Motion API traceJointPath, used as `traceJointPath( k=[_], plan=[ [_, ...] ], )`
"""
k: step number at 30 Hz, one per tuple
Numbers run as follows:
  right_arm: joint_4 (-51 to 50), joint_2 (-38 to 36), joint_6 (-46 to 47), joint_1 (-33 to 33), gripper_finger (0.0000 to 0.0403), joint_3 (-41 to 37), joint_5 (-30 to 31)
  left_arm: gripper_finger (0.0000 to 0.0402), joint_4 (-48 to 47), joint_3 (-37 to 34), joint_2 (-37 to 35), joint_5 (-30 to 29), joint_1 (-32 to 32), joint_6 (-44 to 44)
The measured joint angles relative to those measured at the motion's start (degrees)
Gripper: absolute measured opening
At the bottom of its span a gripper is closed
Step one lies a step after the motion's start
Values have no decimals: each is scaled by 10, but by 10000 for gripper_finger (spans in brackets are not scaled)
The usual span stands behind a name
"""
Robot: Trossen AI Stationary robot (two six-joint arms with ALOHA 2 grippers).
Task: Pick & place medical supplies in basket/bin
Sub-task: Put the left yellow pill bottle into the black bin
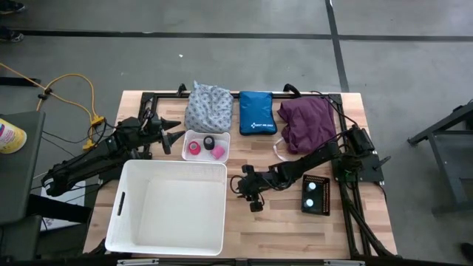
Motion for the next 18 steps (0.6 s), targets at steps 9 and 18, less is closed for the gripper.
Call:
traceJointPath(
  k=[9,18],
  plan=[
    [-28,-31,-2,0,106,0,1,240,0,0,0,0,0,0],
    [-148,-123,11,2,107,0,32,240,0,0,0,0,0,0]
  ],
)
